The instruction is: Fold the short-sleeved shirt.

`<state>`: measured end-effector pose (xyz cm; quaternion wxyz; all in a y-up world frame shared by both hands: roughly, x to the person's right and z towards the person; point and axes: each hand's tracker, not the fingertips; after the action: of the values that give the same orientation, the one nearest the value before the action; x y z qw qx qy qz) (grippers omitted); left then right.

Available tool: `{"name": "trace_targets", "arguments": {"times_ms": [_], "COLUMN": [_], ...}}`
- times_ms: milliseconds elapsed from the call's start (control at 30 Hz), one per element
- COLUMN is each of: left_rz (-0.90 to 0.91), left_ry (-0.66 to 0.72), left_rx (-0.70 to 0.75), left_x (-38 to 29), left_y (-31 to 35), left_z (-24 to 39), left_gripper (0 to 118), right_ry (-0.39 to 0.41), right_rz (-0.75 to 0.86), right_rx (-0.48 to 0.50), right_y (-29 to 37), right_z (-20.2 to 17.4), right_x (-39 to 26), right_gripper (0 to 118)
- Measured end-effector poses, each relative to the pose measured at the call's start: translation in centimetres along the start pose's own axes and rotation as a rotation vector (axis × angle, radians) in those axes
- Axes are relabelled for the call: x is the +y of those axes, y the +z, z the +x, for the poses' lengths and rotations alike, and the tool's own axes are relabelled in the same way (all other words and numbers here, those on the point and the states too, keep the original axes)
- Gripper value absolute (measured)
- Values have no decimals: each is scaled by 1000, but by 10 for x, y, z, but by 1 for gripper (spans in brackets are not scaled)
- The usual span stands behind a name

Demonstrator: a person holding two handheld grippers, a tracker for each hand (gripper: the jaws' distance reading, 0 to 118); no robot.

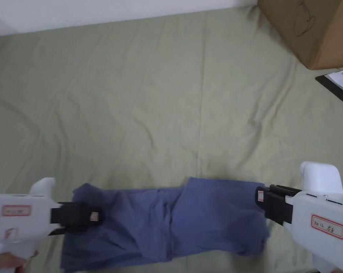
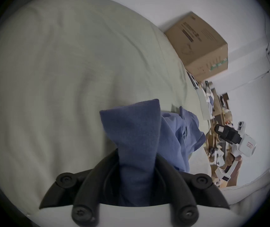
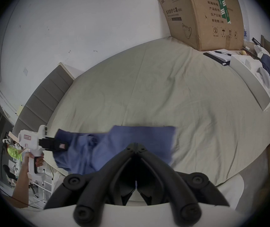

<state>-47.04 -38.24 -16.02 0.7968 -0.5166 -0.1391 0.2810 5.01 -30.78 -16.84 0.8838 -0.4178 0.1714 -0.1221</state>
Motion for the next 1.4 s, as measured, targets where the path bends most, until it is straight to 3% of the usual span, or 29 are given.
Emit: {"name": "trace_targets", "arguments": {"times_ms": [200,267,433,600,700,833,867,900,967,1100,1133,1233,1367,1400], "left_rz": [70,92,118,93,83,-27,-60,-98,-126,-153,-152,-115,-20,1], "left_ry": [163,170,128,78,-4,-1,-17,-15,31,50,43,-22,-64,-57], "left_rx": [279,306,297,143,127,67,63,71,67,-39,-61,-74,57,79], "left_x": [-12,-14,-10,-1,6,16,19,21,22,22,25,26,24,23], "left_y": [71,81,79,54,22,-40,-58,-75,-103,-111,-108,-82,-47,-41], "left_z": [-36,-27,62,153,192,216,214,215,216,221,221,221,207,205], "left_gripper": [11,11,11,11,11,13,15,29,34,90,96,99,98,94], "right_ry": [-33,-35,-21,-18,-35,-73,-77,-79,-82,-81,-82,-87,-102,-103], "right_rz": [0,4,0,2,5,3,4,4,-2,-1,-2,-4,-7,-7], "right_rx": [12,19,45,49,32,17,13,9,3,0,-1,-4,0,2], "right_y": [-5,-5,-7,-1,2,3,3,4,4,9,9,6,2,2], "right_z": [2,0,-2,1,7,18,19,20,22,25,26,30,32,32], "right_x": [-3,-4,-4,-4,-5,-6,-7,-8,-8,-8,-8,-8,-8,-8], "right_gripper": [0,0,0,0,0,0,0,0,0,0,0,0,0,0]}}
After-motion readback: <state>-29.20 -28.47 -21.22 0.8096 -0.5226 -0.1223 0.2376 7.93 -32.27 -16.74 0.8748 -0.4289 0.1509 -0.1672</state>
